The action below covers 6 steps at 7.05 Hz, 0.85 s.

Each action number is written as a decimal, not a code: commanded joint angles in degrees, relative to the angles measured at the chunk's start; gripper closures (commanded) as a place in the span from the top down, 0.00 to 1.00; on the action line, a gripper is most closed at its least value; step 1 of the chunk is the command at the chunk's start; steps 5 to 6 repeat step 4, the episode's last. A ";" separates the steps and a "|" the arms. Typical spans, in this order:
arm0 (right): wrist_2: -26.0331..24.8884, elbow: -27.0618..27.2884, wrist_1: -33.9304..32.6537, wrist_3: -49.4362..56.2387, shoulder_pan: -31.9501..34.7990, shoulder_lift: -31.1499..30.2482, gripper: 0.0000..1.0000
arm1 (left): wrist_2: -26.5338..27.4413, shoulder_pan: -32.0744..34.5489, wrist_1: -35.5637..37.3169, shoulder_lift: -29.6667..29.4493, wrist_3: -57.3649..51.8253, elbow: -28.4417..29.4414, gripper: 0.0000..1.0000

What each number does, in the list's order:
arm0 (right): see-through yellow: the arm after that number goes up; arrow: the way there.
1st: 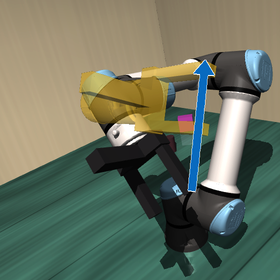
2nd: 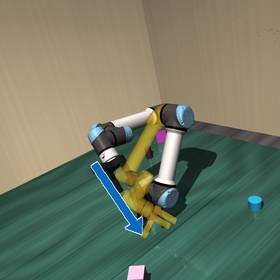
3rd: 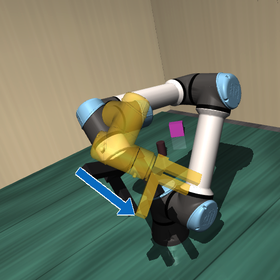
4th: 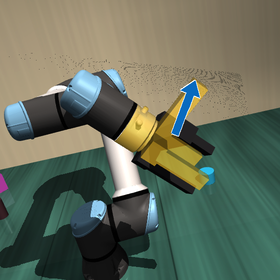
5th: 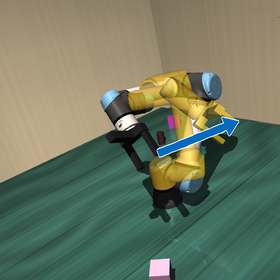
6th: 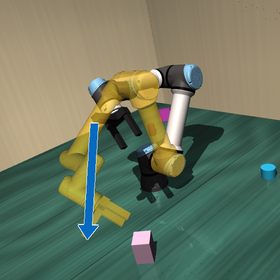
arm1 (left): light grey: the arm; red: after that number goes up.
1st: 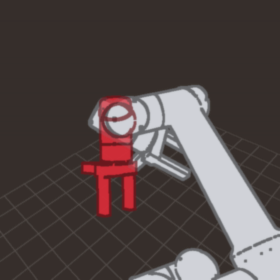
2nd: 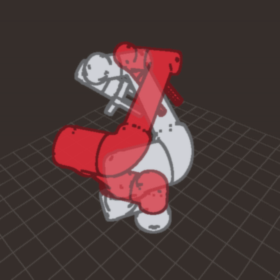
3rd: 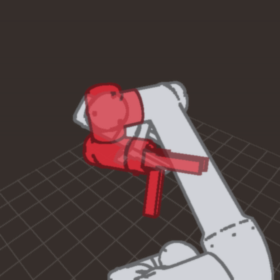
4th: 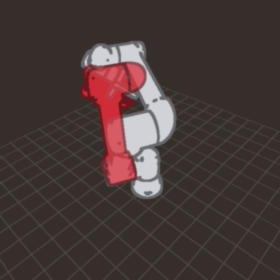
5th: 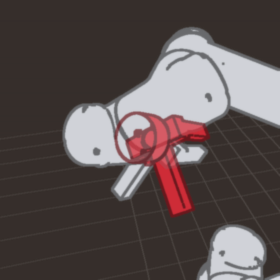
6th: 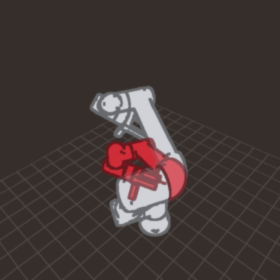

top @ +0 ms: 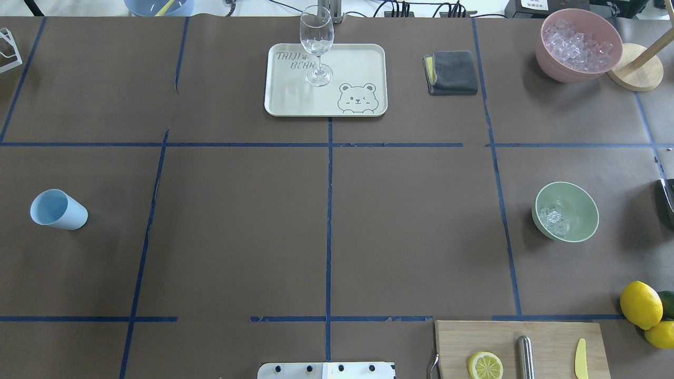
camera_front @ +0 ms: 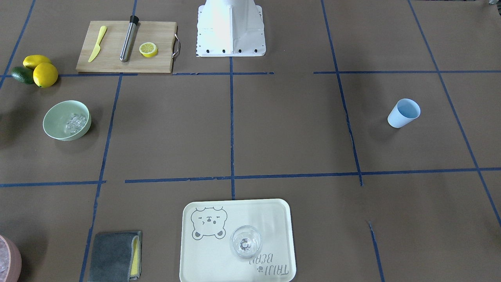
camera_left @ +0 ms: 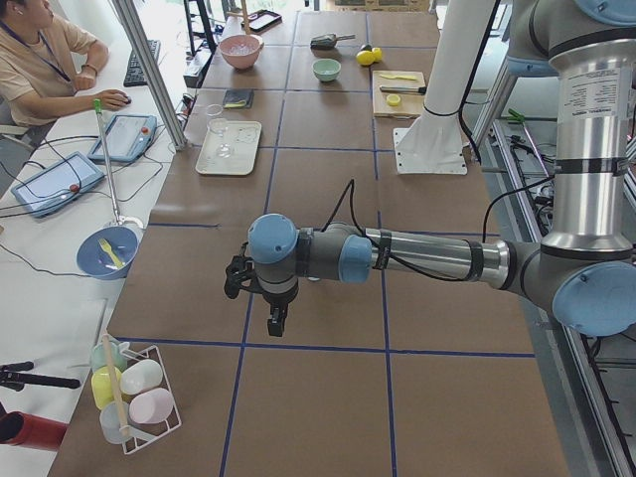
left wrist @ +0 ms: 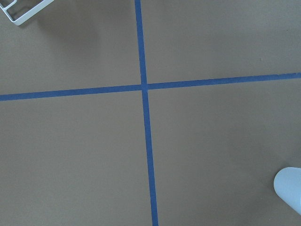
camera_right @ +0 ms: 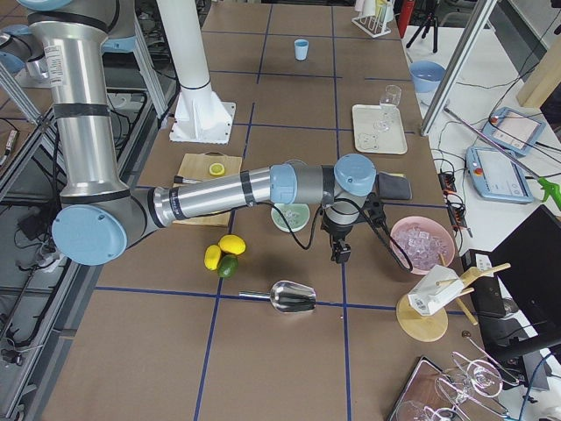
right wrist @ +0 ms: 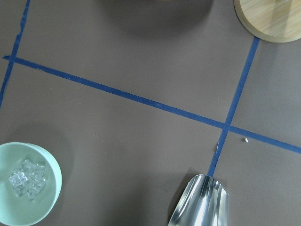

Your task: Pour ice into bowl

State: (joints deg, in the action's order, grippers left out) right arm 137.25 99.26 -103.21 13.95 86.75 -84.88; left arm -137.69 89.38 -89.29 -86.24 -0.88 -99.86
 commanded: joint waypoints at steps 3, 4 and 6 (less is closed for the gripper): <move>0.12 1.63 0.03 -0.15 0.43 -9.23 1.00 | 0.58 -0.08 -0.01 -1.47 0.00 1.42 1.00; 0.03 3.29 0.03 -0.33 0.44 -9.34 1.00 | 0.67 -0.08 0.08 -2.26 0.00 1.42 1.00; 0.03 3.29 0.03 -0.33 0.44 -9.34 1.00 | 0.67 -0.08 0.08 -2.26 0.00 1.42 1.00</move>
